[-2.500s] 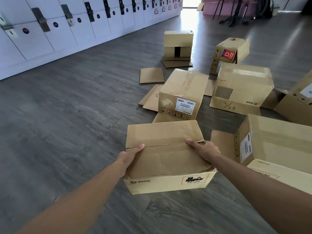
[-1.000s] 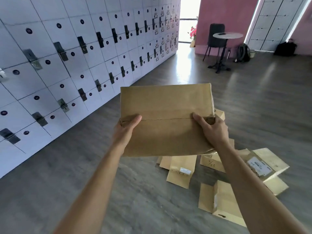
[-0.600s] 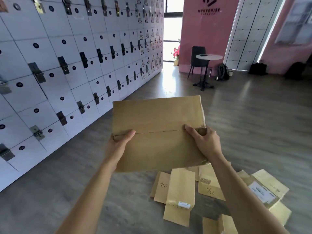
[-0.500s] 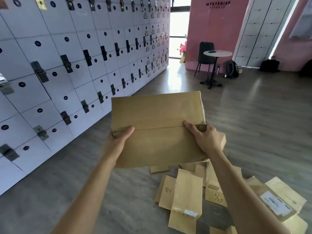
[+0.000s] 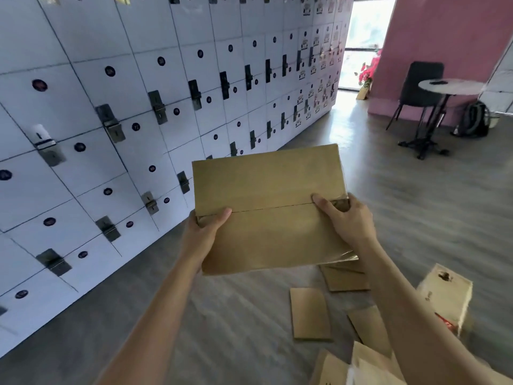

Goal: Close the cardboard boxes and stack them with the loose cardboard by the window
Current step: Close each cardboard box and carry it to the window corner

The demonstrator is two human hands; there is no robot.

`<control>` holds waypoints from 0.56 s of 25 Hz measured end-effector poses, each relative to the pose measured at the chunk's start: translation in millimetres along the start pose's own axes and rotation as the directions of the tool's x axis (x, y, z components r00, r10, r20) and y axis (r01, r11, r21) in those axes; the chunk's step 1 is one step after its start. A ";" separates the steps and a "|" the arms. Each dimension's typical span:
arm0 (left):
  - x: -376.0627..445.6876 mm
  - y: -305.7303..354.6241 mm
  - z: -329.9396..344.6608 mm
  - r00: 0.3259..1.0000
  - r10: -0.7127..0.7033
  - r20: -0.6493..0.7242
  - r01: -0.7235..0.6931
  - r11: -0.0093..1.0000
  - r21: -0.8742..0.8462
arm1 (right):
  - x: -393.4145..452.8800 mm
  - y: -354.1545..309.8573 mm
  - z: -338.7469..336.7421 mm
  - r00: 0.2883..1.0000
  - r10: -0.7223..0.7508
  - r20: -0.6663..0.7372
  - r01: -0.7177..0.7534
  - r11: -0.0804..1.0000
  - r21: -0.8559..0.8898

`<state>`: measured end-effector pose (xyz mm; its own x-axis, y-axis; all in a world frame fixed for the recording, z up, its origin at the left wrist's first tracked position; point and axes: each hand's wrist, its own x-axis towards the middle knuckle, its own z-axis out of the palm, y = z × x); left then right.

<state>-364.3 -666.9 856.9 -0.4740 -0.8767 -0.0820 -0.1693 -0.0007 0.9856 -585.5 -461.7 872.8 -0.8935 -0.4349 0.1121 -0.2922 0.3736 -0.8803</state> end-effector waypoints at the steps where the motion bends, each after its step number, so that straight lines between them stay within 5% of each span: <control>1: 33.1 3.9 2.4 1.000 -0.011 0.021 0.011 1.000 0.009 | 25.3 -5.5 14.9 1.000 0.012 -0.009 -0.012 1.000 -0.011; 14: 400.4 32.6 170.8 0.957 -0.044 0.288 0.023 0.997 0.076 | 343.8 32.6 101.6 0.963 0.204 -0.178 -0.209 0.978 -0.009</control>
<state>-707.2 -935.8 830.9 -0.6949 -0.7001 -0.1642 -0.2450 0.0157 0.9694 -867.6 -682.2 835.8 -0.9803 -0.1971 0.0105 -0.1026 0.4636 -0.8801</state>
